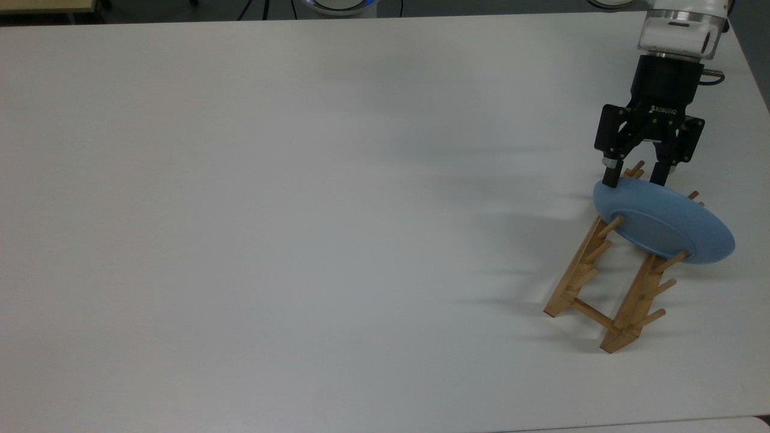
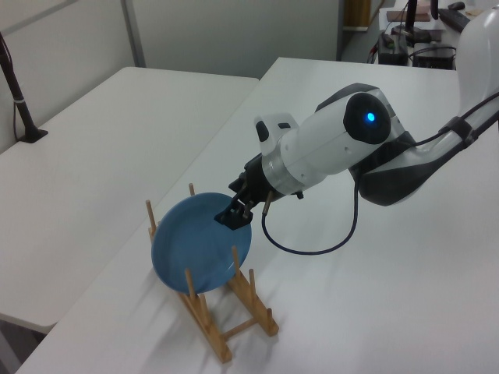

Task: Pick plate from plate rack
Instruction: 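Close the gripper on the blue plate's rim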

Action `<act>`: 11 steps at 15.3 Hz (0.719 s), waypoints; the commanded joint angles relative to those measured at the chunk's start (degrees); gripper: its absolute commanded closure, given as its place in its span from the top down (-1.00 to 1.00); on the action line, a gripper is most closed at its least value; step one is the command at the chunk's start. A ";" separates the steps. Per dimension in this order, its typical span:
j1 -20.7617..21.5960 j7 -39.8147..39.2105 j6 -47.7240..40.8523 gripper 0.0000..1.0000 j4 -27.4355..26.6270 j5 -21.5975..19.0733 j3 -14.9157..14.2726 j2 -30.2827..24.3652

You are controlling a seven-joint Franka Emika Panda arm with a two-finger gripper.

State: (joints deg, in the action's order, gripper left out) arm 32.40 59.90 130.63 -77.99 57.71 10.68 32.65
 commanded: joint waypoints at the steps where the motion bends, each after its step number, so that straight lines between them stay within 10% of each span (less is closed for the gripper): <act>1: 0.56 1.36 0.68 -0.36 1.17 1.26 -0.57 0.57; 5: 0.47 1.27 0.68 -0.95 1.00 1.35 -0.57 0.57; 11: 0.47 1.10 0.59 -1.00 0.73 2.23 -0.57 -0.31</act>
State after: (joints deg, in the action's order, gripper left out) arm 32.39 59.93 130.63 -77.79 58.21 10.64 32.73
